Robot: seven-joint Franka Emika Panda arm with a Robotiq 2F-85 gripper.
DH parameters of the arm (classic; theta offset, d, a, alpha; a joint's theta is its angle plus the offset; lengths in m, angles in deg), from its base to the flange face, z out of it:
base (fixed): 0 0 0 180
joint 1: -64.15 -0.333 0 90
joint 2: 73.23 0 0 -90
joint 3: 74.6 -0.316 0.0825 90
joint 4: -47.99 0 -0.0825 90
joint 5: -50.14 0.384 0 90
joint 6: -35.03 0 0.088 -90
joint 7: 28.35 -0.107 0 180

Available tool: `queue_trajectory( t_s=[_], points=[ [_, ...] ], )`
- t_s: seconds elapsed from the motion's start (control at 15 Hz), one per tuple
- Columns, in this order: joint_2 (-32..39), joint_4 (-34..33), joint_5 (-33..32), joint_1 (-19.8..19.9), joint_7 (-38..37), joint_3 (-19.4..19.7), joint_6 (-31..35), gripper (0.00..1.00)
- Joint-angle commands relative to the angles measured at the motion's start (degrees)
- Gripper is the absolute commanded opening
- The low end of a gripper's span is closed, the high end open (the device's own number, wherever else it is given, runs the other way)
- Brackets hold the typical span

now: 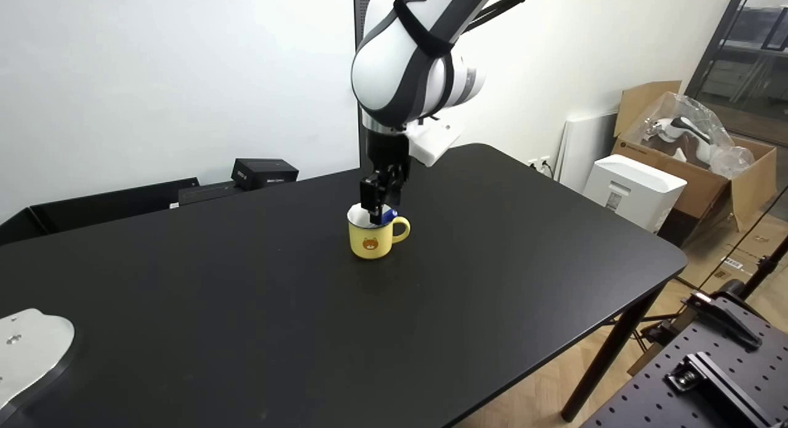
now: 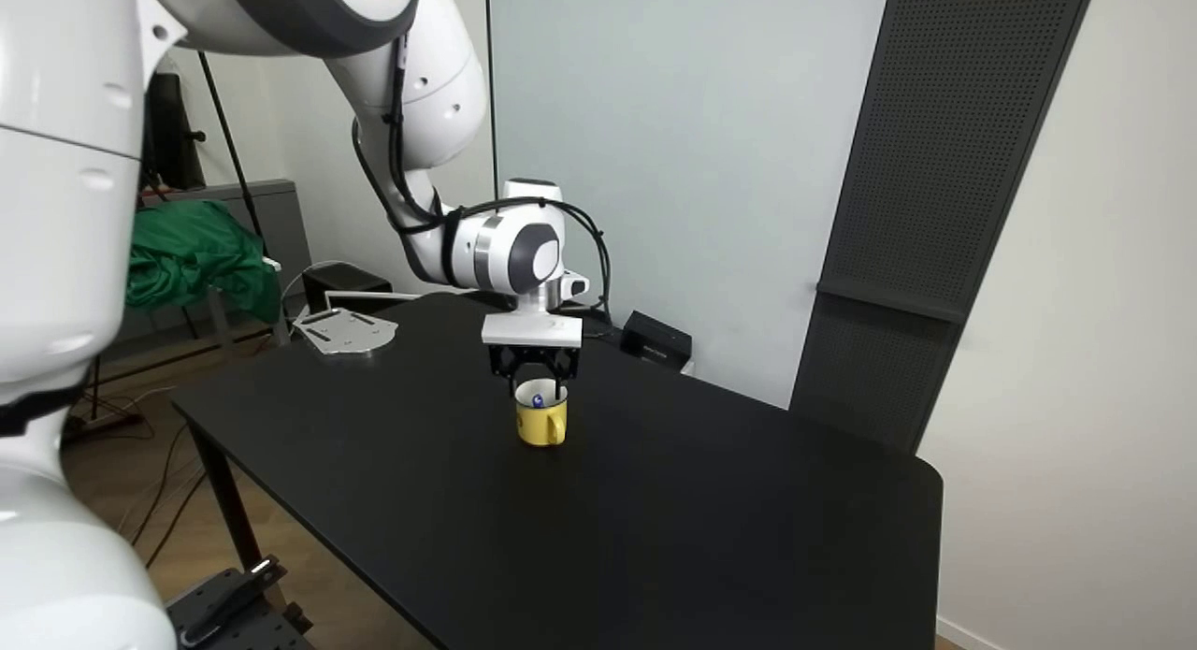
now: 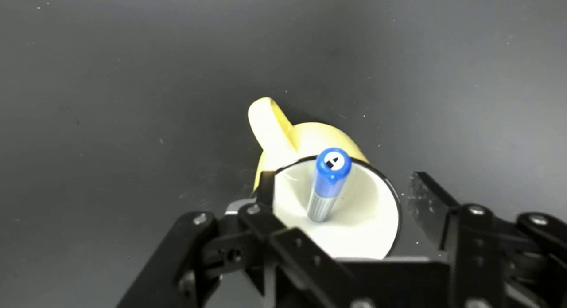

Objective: Take the marker from the cup and put it on the table

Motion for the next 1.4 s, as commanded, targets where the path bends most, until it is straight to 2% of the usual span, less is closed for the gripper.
queue_trajectory(
  t_s=[0.0,0.4,0.47,0.6,0.87,1.33],
  points=[
    [1.5,-2.7,0.6,0.7,1.0,-0.3,-1.4,0.47],
    [1.2,-3.1,1.7,1.5,2.2,-0.9,-3.0,0.05],
    [0.9,-3.1,2.4,1.7,2.7,-1.1,-4.3,0.01],
    [0.5,-3.4,3.7,2.2,3.6,-1.3,-6.9,0.05],
    [-0.7,-3.6,5.3,2.8,4.5,-1.0,-10.4,0.05],
    [-6.8,-3.0,5.9,3.3,5.8,-0.6,-12.2,0.05]
  ],
)
